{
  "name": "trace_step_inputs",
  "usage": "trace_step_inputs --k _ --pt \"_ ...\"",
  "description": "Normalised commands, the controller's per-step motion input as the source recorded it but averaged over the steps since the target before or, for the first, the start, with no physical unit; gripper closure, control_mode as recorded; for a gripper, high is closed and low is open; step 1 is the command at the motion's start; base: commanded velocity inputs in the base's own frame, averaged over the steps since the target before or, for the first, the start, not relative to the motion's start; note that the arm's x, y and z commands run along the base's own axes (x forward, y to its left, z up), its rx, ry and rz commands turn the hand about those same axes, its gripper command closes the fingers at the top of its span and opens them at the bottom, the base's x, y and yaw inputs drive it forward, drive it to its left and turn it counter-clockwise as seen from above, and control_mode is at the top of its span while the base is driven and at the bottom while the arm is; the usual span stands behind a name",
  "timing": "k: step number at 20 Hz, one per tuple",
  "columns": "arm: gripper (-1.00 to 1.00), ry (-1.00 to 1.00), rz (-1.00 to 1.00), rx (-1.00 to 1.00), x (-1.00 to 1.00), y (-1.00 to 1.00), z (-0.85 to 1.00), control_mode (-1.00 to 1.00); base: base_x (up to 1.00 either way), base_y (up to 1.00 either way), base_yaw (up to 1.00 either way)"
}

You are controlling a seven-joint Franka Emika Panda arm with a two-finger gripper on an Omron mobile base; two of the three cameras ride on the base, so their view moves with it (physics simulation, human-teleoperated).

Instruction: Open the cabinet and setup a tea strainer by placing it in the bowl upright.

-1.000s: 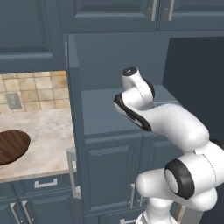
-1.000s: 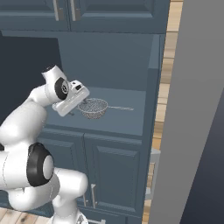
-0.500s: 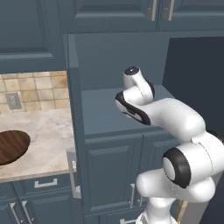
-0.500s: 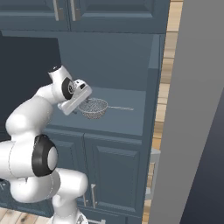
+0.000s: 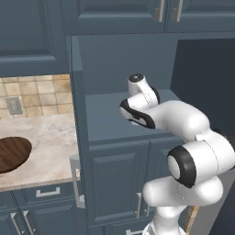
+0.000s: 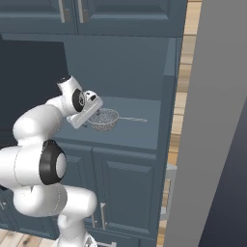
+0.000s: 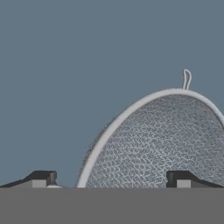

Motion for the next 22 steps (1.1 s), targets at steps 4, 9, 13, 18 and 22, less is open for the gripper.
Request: trace_step_inputs --k 4,9,13,18,22 --pt "-1.0 0.0 0.0 0.0 0.07 0.0 -0.24 -1.0 0.0 0.0 0.0" --pt "-1.0 0.0 0.0 0.0 0.07 0.0 -0.23 -1.0 0.0 0.0 0.0" --pt "-1.0 0.0 0.0 0.0 0.04 0.0 -0.12 -1.0 0.0 0.0 0.0" --pt "-1.0 0.0 0.0 0.0 0.0 0.0 0.0 -1.0 0.0 0.0 0.0" --pt "-1.0 0.0 0.0 0.0 0.02 0.0 0.0 -1.0 0.0 0.0 0.0"
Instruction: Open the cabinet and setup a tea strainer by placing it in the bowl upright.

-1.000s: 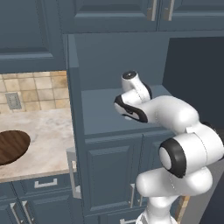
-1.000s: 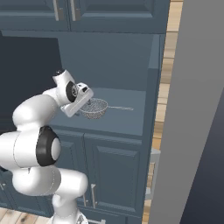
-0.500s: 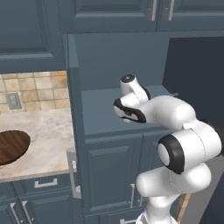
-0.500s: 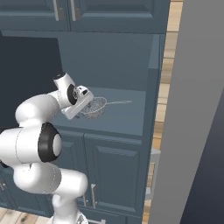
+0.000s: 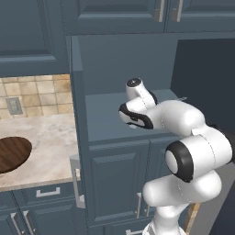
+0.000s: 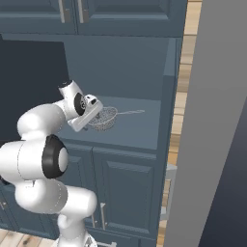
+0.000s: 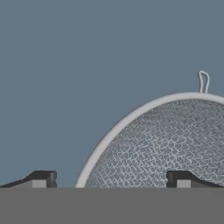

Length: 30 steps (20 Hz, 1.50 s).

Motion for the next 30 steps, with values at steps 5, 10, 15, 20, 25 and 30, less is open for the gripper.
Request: trace_step_inputs --k 5,10,15,20,25,30 --pt "-1.0 0.0 0.0 0.0 0.14 0.0 0.0 -1.0 0.0 0.0 0.0" --pt "-1.0 -0.01 0.0 0.0 0.19 -0.02 0.0 -1.0 0.0 0.0 0.0" --pt "-1.0 0.0 0.0 0.01 0.23 -0.1 -0.05 -1.0 0.0 0.0 0.0" --pt "-1.0 0.0 0.0 0.0 0.0 0.0 0.0 -1.0 0.0 0.0 0.0" --pt "1.0 0.0 0.0 0.0 0.0 0.0 0.0 -1.0 0.0 0.0 0.0" --pt "1.0 0.0 0.0 0.0 0.0 0.0 0.0 -1.0 0.0 0.0 0.0"
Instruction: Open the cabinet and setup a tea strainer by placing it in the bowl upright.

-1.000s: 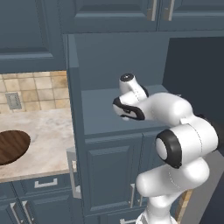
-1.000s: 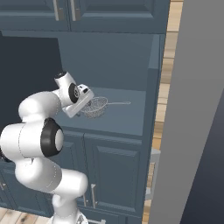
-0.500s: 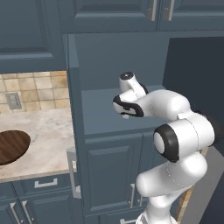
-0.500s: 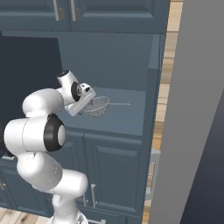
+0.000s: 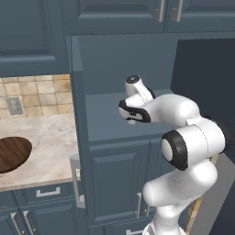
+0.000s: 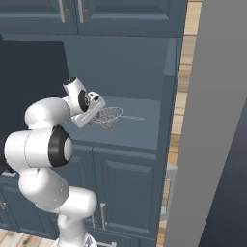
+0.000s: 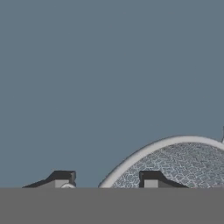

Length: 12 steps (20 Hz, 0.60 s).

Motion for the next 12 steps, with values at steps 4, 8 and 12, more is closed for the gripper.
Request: trace_step_inputs --k 4,8,12 --pt "1.0 0.0 0.0 0.0 0.0 0.0 0.0 -1.0 0.0 0.0 0.0" --pt "1.0 0.0 0.0 0.0 0.0 0.0 0.0 -1.0 0.0 0.0 0.0" --pt "1.0 -0.03 0.0 -0.01 -0.06 0.17 0.07 -1.0 0.0 0.0 0.0"
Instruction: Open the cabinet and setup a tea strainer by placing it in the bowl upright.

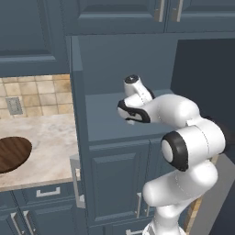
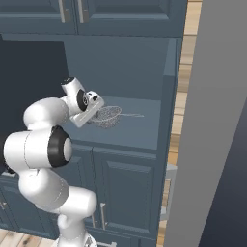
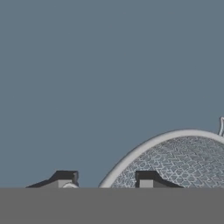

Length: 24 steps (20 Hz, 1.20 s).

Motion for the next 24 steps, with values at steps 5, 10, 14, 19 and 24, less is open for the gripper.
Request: trace_step_inputs --k 5,10,14,19,24 --pt "1.0 -0.23 0.0 0.0 -0.59 0.32 0.42 -1.0 0.0 0.0 0.0" --pt "1.0 -0.21 -0.01 0.1 -0.81 0.05 0.32 -1.0 0.0 0.0 0.0" --pt "1.0 0.0 -0.03 0.12 -0.78 0.0 0.36 -1.0 0.0 0.0 0.0" --pt "1.0 0.06 0.0 0.09 -0.87 0.0 0.44 -1.0 0.0 0.0 0.0" --pt "1.0 0.17 0.0 0.07 -0.77 0.0 0.45 -1.0 0.0 0.0 0.0"
